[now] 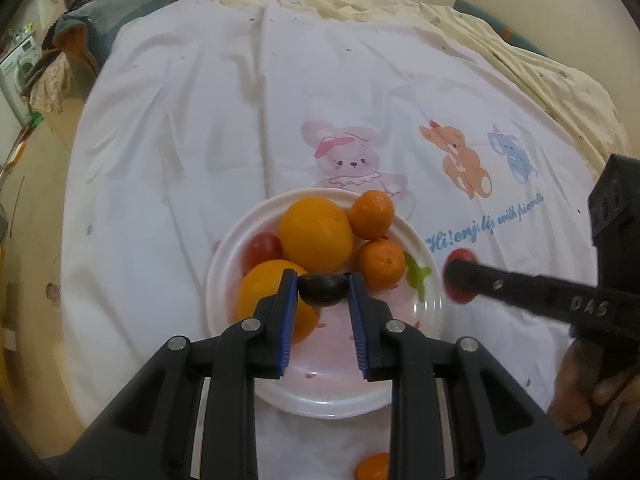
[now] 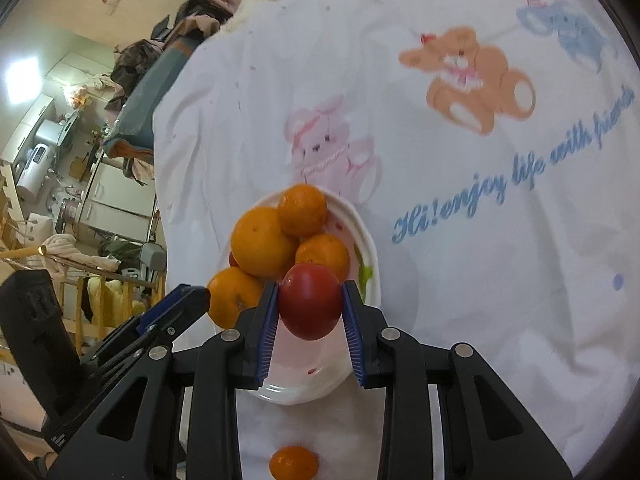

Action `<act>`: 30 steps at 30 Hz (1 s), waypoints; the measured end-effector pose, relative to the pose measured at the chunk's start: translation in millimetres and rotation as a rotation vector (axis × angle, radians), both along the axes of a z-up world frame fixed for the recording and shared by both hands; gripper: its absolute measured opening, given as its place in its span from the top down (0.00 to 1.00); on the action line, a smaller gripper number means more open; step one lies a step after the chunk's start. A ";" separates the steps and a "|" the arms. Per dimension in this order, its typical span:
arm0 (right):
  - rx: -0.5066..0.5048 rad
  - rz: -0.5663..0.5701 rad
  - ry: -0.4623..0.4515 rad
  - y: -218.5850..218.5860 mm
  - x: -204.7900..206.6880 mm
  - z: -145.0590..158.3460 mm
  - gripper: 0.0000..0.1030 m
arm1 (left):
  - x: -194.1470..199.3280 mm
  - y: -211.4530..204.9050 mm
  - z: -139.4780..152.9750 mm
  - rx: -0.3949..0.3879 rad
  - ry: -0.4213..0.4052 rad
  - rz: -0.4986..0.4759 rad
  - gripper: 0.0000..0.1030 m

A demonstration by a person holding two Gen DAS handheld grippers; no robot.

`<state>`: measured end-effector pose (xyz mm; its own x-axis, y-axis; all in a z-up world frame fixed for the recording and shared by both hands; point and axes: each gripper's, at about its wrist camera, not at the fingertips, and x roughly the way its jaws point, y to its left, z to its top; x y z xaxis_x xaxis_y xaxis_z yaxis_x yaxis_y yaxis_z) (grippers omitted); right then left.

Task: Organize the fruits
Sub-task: 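Carry the red tomato and dark plum over the pink plate, then lower both fruits into the plate and open both grippers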

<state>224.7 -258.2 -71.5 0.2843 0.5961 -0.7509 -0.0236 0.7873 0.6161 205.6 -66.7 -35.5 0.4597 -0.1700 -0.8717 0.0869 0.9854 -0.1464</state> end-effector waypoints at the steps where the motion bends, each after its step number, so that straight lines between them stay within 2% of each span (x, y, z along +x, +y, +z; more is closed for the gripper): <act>1: -0.001 0.001 0.007 0.8 -0.4 -2.5 0.68 | 0.4 -1.3 -0.9 -0.001 0.002 -0.004 0.79; 7: 0.009 -0.008 0.054 1.1 -2.8 -14.6 0.67 | 3.9 -6.7 -7.1 0.024 0.005 -0.024 0.78; 13: 0.021 -0.010 0.050 0.4 -3.6 -13.6 0.65 | 7.1 -3.1 -6.9 0.014 0.013 0.001 0.78; 15: 0.027 -0.011 0.045 0.0 -3.7 -12.4 0.65 | 8.0 -3.0 -9.1 0.030 0.029 0.006 0.66; 16: 0.031 -0.012 0.041 0.1 -3.4 -11.2 0.65 | 8.3 -2.2 -10.2 0.038 0.034 0.014 0.51; 17: 0.035 -0.013 0.037 -0.2 -4.0 -10.3 0.65 | 7.6 -1.3 -10.3 0.041 0.032 0.020 0.43; 18: 0.037 -0.014 0.031 0.0 -3.5 -8.6 0.64 | 5.8 0.2 -8.7 0.030 0.017 0.027 0.41; 19: 0.036 -0.017 0.026 -0.7 -3.3 -6.9 0.62 | 4.8 1.1 -7.2 0.020 0.011 0.032 0.41; 21: 0.036 -0.027 0.019 -2.6 -3.4 -5.1 0.43 | 4.7 2.9 -4.9 -0.004 0.010 0.034 0.37; 25: 0.032 -0.048 0.007 -7.4 -3.4 -0.8 0.40 | 4.2 7.0 -0.8 -0.020 -0.006 0.048 0.35; 30: 0.025 -0.054 -0.008 -8.6 -2.1 3.8 0.27 | 1.3 10.7 1.9 -0.023 -0.028 0.059 0.35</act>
<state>222.6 -266.7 -67.7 0.3228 0.5979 -0.7337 0.0135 0.7722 0.6352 206.9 -56.0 -33.6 0.4939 -0.1615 -0.8544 0.0333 0.9854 -0.1669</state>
